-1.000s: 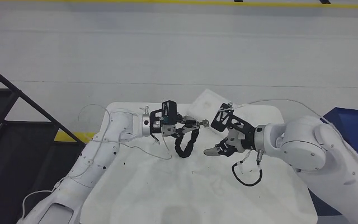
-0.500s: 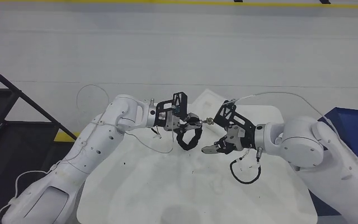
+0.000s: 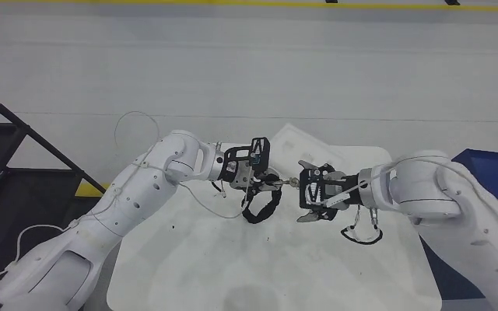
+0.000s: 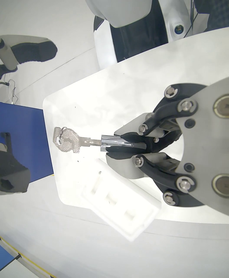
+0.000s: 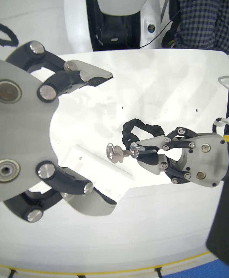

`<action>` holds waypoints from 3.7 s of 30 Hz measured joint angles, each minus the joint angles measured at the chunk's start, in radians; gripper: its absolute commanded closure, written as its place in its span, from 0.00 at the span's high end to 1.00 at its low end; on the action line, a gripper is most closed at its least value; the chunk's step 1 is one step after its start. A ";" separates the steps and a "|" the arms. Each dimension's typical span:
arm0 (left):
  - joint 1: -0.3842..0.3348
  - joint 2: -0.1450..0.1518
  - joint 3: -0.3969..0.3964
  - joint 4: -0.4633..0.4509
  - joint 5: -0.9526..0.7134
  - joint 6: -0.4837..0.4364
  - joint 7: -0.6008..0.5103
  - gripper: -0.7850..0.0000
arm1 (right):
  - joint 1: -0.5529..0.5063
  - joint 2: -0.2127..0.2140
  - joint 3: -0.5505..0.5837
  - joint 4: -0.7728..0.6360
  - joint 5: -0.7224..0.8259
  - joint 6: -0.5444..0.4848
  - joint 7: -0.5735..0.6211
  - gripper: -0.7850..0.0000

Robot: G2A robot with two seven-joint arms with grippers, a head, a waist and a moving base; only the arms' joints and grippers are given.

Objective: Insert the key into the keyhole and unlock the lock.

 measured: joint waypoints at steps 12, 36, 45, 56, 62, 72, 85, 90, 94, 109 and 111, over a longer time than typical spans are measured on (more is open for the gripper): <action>-0.031 0.024 0.054 -0.024 -0.040 0.000 -0.015 0.00 | -0.025 0.001 -0.037 -0.095 -0.365 -0.028 -0.064 0.29; -0.065 0.047 0.109 -0.030 -0.008 0.000 0.050 0.00 | -0.131 0.000 0.003 -0.108 -0.479 0.095 -0.253 0.00; -0.070 0.045 0.104 -0.028 0.044 0.000 0.109 0.00 | -0.162 -0.009 0.035 -0.055 -0.216 0.276 -0.221 0.00; -0.023 0.038 0.051 -0.053 0.202 0.039 0.225 0.00 | -0.199 -0.023 0.061 -0.007 0.037 0.480 -0.211 0.00; 0.000 0.033 0.034 -0.071 0.254 0.067 0.249 0.00 | -0.219 -0.026 0.083 -0.024 0.090 0.560 -0.212 0.00; 0.037 0.029 -0.001 -0.107 0.349 0.117 0.293 0.00 | -0.266 -0.029 0.115 -0.040 0.111 0.603 -0.238 1.00; 0.083 0.013 0.026 -0.017 0.327 0.075 0.211 0.00 | -0.317 -0.007 0.233 -0.060 0.098 0.501 -0.135 1.00; 0.107 -0.006 0.074 0.008 0.335 0.062 0.184 0.00 | -0.368 0.006 0.313 -0.078 0.086 0.454 -0.140 1.00; 0.123 -0.031 0.125 0.028 0.332 0.054 0.180 0.00 | -0.407 0.012 0.354 -0.090 0.083 0.432 -0.148 1.00; 0.070 -0.102 0.167 0.166 0.332 0.030 0.232 1.00 | -0.351 0.004 0.291 0.038 0.107 0.200 -0.192 1.00; 0.054 -0.100 0.138 0.187 0.345 0.047 0.262 1.00 | -0.325 0.000 0.272 0.083 0.113 0.152 -0.214 1.00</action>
